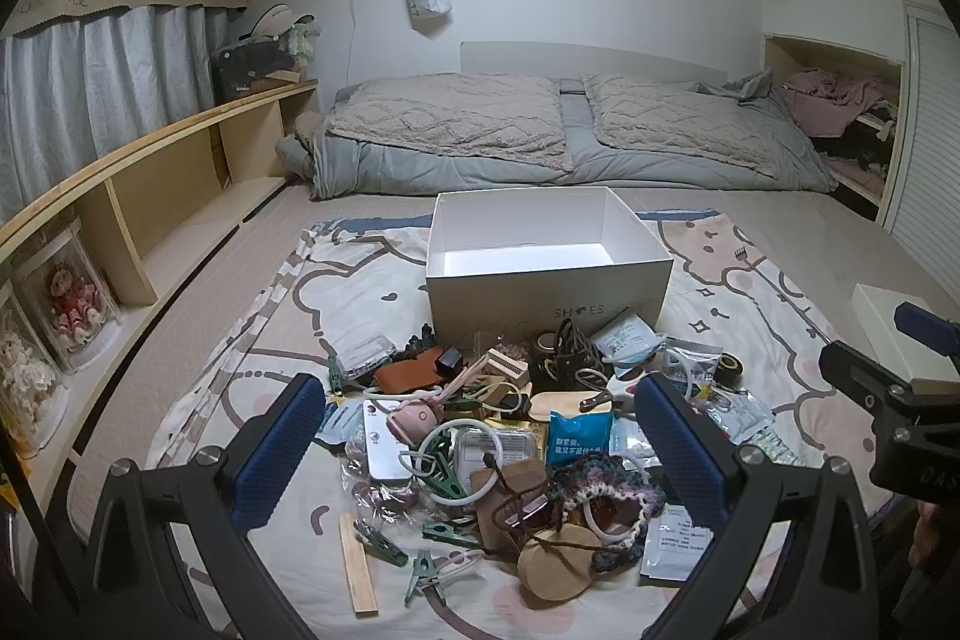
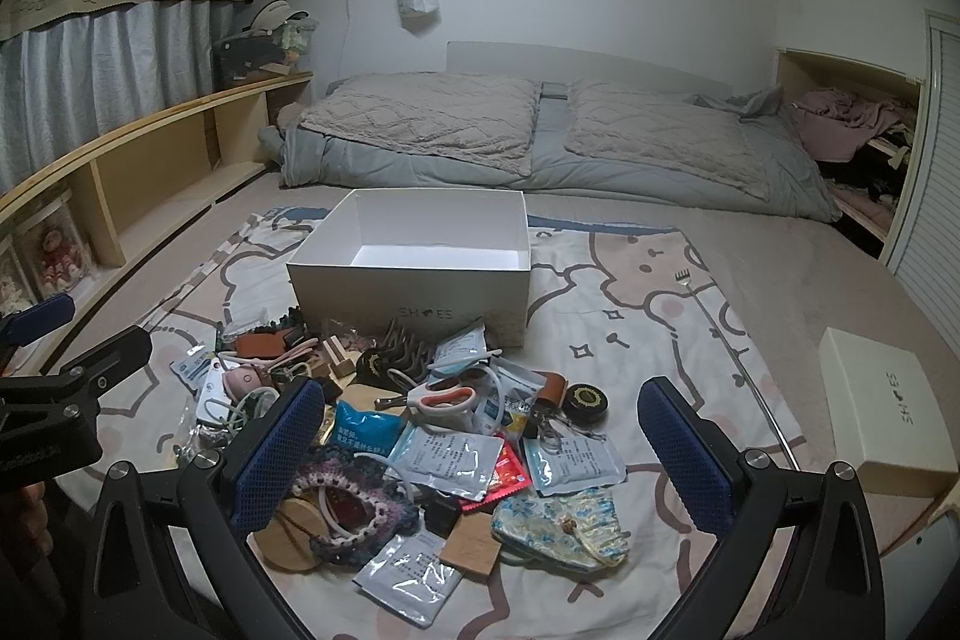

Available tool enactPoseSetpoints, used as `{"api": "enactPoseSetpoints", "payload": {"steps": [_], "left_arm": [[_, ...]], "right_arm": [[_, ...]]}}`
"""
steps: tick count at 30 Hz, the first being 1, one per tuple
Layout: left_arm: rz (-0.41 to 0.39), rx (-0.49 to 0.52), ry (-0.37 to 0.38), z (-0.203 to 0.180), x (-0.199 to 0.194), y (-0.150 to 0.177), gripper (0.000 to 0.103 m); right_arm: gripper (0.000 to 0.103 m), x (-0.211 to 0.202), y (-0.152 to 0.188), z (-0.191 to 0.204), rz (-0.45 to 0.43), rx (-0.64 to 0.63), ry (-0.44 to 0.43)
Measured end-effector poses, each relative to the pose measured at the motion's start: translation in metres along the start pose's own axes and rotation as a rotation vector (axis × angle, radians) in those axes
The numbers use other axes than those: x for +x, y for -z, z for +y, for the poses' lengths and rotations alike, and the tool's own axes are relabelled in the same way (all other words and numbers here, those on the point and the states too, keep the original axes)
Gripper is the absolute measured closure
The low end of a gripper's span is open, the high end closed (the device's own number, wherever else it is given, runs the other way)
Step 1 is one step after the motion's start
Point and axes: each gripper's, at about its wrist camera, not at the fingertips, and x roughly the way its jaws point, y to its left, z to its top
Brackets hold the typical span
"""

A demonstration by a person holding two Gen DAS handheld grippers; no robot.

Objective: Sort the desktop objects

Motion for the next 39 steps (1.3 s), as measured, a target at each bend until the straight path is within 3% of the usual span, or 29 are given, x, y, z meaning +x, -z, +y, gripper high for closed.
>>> {"api": "enactPoseSetpoints", "payload": {"steps": [39], "left_arm": [[0.007, -0.004, 0.002, -0.003, 0.001, 0.004, 0.000]], "right_arm": [[0.000, -0.011, 0.001, 0.004, -0.010, -0.013, -0.010]]}}
